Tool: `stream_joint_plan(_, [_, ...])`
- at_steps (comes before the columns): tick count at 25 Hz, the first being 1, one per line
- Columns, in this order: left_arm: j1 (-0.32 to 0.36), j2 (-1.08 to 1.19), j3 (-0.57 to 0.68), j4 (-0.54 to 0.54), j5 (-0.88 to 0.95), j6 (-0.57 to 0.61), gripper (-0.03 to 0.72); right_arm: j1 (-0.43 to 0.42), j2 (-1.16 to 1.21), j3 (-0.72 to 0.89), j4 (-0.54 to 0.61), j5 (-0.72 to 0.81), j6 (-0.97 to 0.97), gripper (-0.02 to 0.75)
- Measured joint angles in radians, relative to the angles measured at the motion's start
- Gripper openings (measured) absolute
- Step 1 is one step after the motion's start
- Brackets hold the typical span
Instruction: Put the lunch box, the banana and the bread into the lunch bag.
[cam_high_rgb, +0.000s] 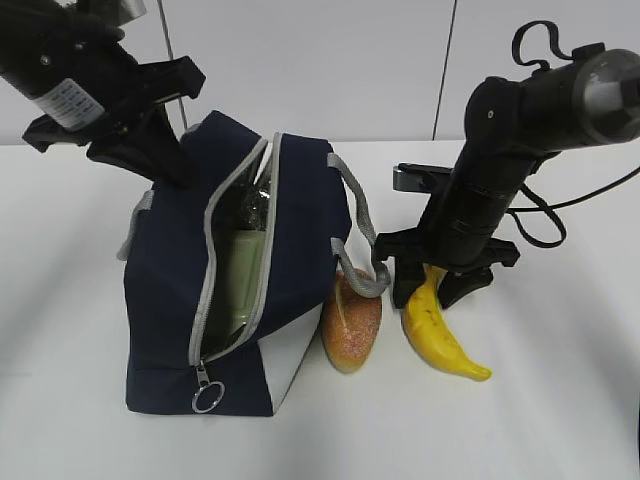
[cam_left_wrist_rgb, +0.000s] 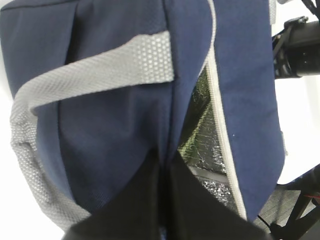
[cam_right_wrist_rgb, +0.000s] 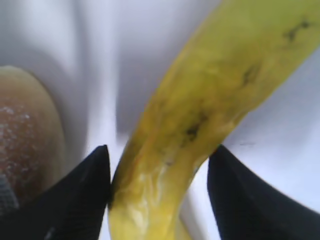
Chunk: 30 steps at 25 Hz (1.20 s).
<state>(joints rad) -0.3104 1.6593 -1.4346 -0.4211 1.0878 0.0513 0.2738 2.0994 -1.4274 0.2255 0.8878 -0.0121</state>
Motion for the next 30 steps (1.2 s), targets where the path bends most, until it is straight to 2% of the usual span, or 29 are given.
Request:
stream_joint_plan(3, [0.0, 0.0, 0.0, 0.0, 0.0, 0.0, -0.003, 0.0, 0.0, -0.002, 0.0, 0.008, 0.002, 0.363])
stream_joint_plan(5, [0.0, 0.0, 0.0, 0.0, 0.0, 0.0, -0.003, 0.0, 0.0, -0.002, 0.0, 0.01, 0.002, 0.322])
stream_joint_plan(10, [0.0, 0.0, 0.0, 0.0, 0.0, 0.0, -0.003, -0.004, 0.0, -0.029, -0.057, 0.046, 0.012, 0.312])
stream_joint_plan(16, [0.0, 0.0, 0.0, 0.0, 0.0, 0.0, -0.003, -0.033, -0.014, -0.183, -0.18, 0.217, 0.033, 0.311])
stream_joint_plan(19, [0.0, 0.0, 0.0, 0.0, 0.0, 0.0, -0.003, -0.036, -0.048, -0.254, -0.176, 0.292, 0.028, 0.31])
stream_joint_plan(22, [0.0, 0.0, 0.0, 0.002, 0.0, 0.0, -0.003, -0.036, -0.095, -0.291, -0.052, 0.322, -0.037, 0.31])
stream_joint_plan(28, [0.0, 0.0, 0.0, 0.018, 0.0, 0.0, -0.003, -0.032, -0.179, -0.302, 0.36, 0.335, -0.204, 0.31])
stream_joint_plan(30, [0.0, 0.0, 0.0, 0.019, 0.0, 0.0, -0.003, -0.019, -0.183, -0.303, 0.452, 0.335, -0.222, 0.31])
